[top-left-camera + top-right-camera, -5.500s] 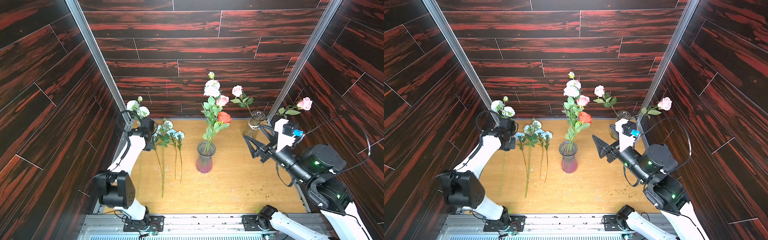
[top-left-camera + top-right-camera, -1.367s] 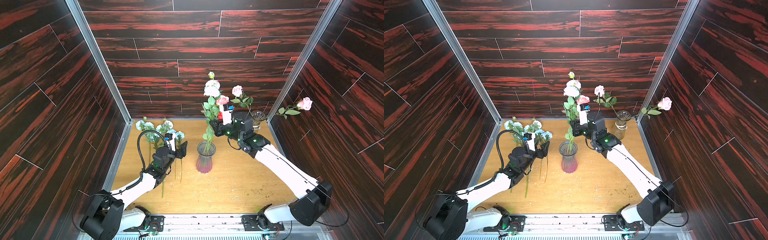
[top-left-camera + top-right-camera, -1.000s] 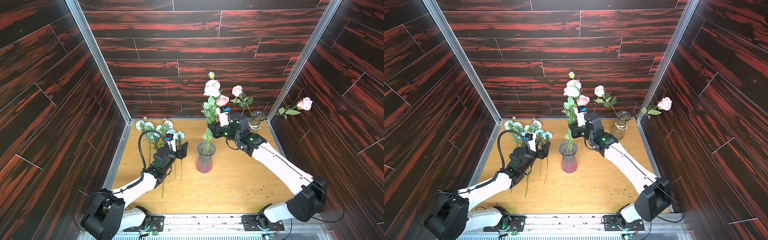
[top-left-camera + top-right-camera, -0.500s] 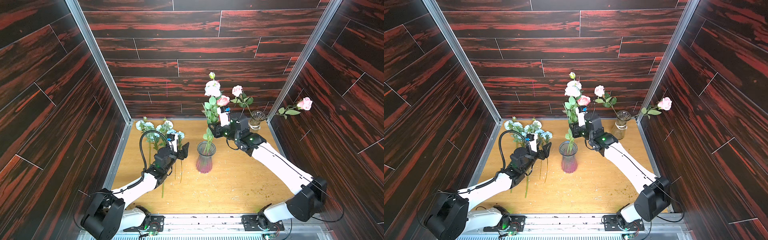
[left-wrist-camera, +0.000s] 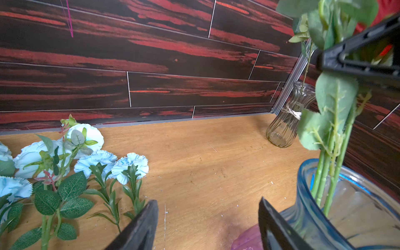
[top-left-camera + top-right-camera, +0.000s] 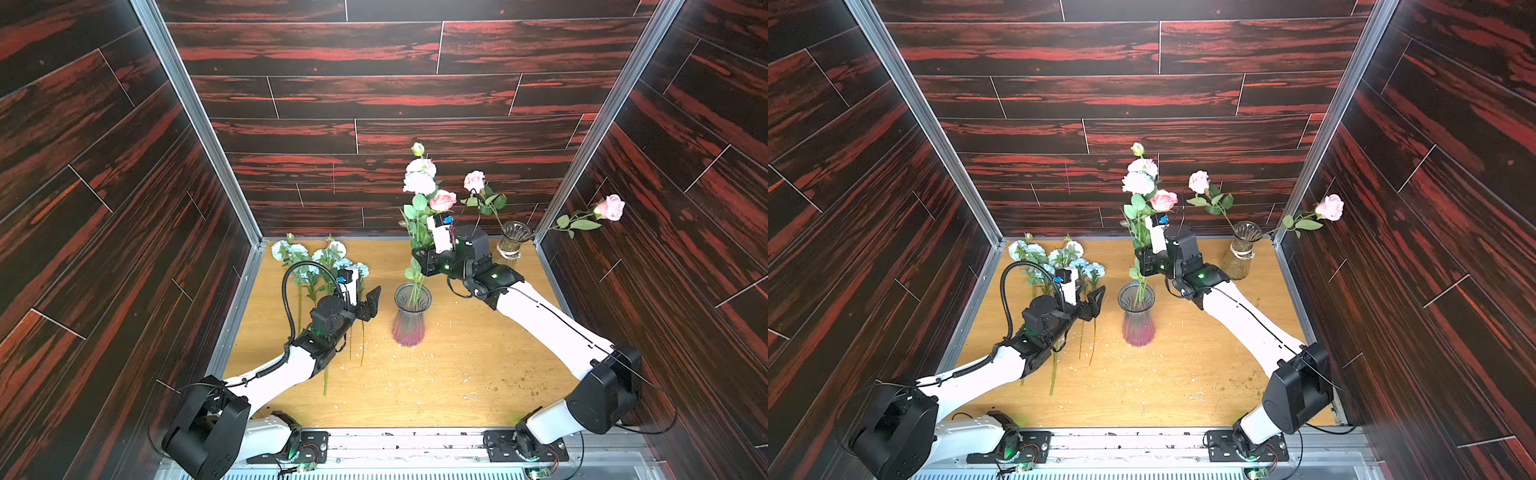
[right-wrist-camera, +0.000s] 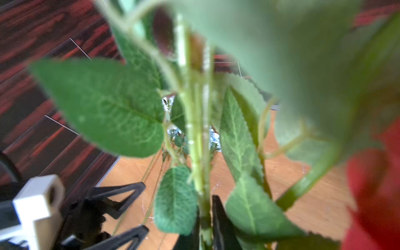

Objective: Pick out blue flowers from the vase
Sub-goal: Pick up the flower from the vase.

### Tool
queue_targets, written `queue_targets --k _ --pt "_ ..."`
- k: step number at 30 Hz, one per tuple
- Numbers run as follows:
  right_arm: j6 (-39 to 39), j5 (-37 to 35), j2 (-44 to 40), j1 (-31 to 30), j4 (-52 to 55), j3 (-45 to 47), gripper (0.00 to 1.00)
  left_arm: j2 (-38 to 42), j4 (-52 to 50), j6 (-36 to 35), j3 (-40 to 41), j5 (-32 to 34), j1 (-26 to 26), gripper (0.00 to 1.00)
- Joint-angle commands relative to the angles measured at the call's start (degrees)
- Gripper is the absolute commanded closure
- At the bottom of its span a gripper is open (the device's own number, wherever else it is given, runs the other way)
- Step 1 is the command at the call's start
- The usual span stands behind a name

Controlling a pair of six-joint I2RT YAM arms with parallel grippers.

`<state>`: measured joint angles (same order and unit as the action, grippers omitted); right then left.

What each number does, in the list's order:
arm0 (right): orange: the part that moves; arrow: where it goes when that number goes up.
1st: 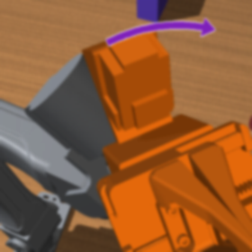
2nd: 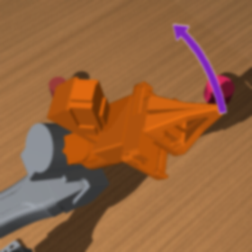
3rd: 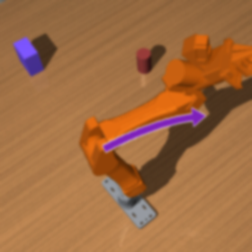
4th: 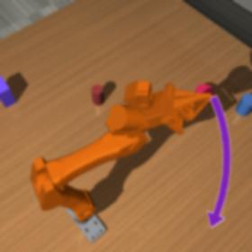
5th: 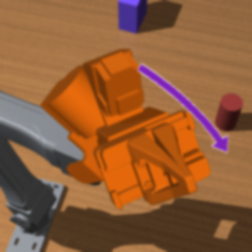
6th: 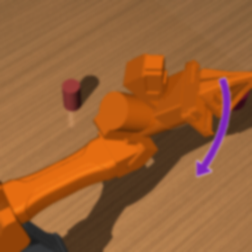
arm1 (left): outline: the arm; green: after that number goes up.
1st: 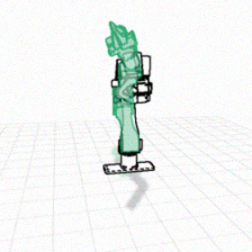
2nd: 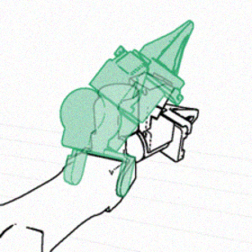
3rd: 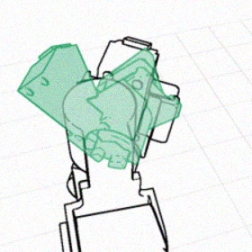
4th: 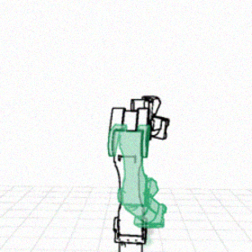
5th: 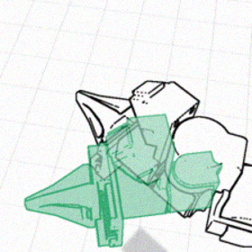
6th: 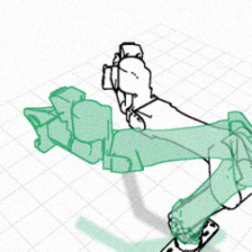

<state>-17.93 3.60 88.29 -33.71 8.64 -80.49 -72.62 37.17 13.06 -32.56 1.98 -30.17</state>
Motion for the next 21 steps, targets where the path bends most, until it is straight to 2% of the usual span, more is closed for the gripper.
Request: queue_targets --k 1,6,13,19,21 --pt "0.07 2.13 -1.43 0.09 -2.14 -0.22 0.91 -0.24 1.15 -1.15 -0.93 0.75 -0.50 0.26" --pt "0.37 3.73 -3.41 0.13 -1.88 -0.26 0.97 -0.29 1.14 -1.28 -1.02 0.86 -0.58 0.26" --pt "0.34 5.96 -5.67 0.06 -1.75 0.16 0.98 -0.33 1.06 -1.37 -1.02 0.84 -0.67 0.26" --pt "1.67 7.46 -4.27 0.03 0.38 -1.08 0.81 -0.68 0.98 -1.39 -1.19 0.80 -0.68 0.26" --pt "1.90 7.05 -4.15 -0.02 0.32 -0.99 0.78 -0.66 0.96 -1.46 -1.19 0.84 -0.68 0.26"
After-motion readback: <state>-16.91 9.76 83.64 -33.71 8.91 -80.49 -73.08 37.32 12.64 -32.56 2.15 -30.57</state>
